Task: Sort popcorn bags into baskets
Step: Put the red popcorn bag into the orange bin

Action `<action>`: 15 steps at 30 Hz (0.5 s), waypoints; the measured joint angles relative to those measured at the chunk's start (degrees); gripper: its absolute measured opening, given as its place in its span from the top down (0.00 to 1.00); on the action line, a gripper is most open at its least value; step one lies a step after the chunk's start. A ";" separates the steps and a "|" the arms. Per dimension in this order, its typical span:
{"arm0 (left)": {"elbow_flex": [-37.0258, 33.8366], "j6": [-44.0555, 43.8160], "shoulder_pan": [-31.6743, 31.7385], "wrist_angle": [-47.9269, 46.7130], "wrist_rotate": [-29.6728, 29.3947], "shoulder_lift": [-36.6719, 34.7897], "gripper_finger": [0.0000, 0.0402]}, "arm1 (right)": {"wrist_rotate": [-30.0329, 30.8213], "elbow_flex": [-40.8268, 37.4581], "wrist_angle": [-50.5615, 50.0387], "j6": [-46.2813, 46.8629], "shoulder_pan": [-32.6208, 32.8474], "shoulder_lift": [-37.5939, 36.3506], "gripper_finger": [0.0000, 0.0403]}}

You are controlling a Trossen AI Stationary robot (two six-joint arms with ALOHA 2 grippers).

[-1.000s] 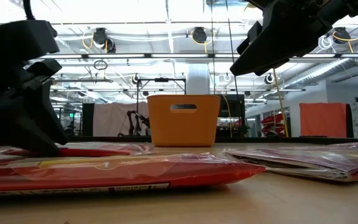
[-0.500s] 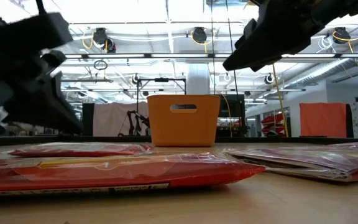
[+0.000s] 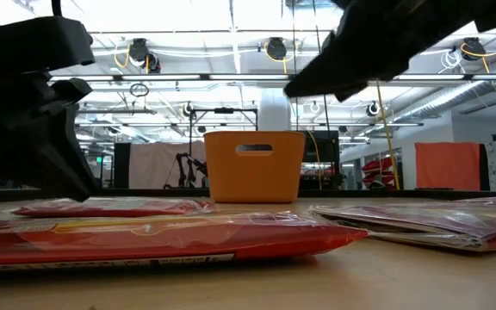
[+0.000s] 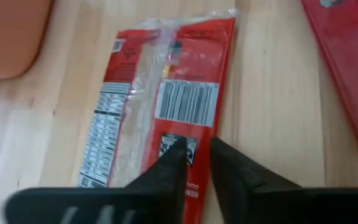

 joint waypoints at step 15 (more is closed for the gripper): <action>-3.93 -1.16 1.20 0.60 -1.75 -0.05 0.34 | -0.02 1.02 11.36 -8.89 -6.07 15.02 0.64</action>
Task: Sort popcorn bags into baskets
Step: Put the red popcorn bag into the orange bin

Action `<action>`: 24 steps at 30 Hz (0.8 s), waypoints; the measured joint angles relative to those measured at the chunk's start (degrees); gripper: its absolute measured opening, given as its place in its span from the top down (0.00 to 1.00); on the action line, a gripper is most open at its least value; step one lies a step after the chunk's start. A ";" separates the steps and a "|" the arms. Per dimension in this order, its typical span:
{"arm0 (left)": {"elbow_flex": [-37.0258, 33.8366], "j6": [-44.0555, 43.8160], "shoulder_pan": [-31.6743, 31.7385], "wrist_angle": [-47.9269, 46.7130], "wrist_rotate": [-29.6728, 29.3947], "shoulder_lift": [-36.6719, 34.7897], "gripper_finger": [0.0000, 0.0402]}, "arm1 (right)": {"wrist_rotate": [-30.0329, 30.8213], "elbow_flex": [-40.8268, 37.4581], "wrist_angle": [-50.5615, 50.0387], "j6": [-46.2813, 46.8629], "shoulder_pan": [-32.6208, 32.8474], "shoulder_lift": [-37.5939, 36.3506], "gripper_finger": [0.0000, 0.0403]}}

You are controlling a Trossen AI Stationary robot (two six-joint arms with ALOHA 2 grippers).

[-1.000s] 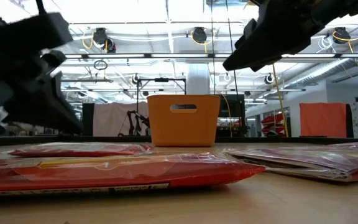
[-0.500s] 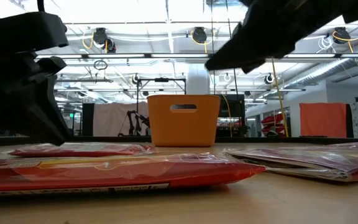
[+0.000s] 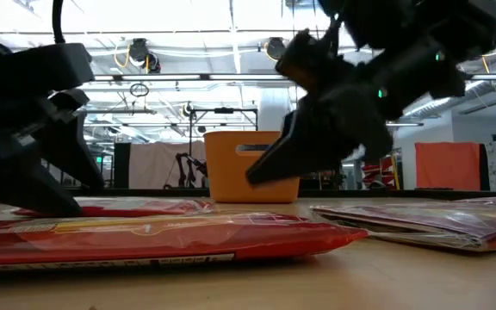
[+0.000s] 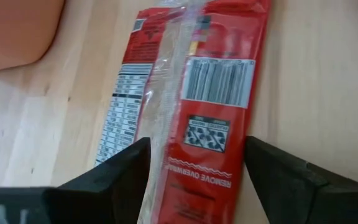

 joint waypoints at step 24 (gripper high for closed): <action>-3.30 3.78 1.48 5.50 2.66 0.15 0.77 | 15.94 25.27 -34.25 -33.04 -0.28 11.33 0.55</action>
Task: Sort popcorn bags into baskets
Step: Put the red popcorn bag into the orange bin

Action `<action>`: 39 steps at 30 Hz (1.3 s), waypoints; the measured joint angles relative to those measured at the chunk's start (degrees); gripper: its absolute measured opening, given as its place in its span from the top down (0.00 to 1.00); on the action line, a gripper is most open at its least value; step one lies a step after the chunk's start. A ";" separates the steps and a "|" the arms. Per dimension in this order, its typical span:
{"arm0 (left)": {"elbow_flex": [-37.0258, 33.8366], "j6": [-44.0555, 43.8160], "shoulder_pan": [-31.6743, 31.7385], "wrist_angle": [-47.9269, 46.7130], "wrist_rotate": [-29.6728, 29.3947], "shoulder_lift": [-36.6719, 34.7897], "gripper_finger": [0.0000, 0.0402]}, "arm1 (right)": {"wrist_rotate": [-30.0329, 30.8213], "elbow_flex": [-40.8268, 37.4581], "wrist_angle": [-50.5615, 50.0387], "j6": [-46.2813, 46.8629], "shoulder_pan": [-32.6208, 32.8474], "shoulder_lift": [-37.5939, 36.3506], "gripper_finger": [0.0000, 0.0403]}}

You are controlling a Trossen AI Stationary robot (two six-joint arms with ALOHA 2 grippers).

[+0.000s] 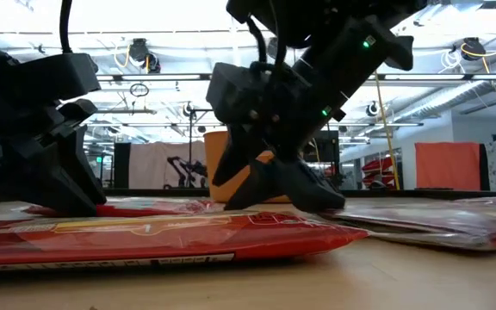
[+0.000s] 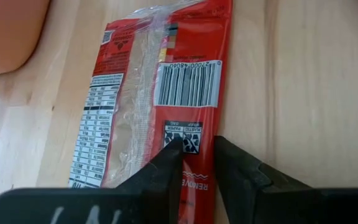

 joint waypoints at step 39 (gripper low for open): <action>17.35 7.19 -7.05 -13.73 -12.38 0.16 0.77 | -21.26 -0.24 8.64 25.33 -5.38 -6.56 1.00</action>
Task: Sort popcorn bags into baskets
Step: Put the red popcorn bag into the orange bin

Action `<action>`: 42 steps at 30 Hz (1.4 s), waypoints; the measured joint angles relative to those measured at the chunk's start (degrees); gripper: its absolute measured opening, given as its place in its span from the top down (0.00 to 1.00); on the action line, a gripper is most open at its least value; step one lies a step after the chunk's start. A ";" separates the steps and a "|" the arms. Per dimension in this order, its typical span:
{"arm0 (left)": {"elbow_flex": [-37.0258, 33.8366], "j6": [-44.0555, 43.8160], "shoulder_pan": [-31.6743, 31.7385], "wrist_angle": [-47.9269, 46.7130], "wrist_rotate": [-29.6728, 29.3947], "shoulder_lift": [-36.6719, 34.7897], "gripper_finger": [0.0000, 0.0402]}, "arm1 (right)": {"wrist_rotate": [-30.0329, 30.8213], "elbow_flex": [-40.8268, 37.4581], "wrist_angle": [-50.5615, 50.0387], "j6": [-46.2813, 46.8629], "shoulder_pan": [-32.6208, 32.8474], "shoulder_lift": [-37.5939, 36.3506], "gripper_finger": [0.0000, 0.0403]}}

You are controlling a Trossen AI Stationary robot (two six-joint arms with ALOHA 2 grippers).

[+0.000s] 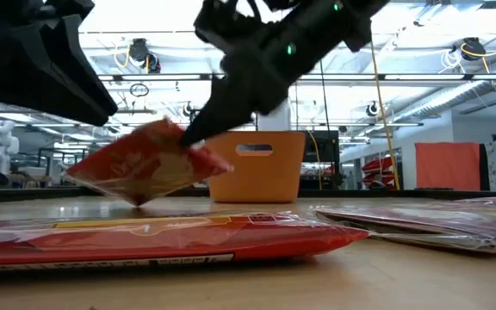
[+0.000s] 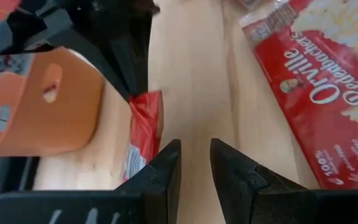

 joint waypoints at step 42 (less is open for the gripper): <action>-2.69 -4.61 13.39 -7.12 2.23 -0.16 0.95 | -8.21 -0.50 -6.47 11.56 -3.30 -7.43 0.99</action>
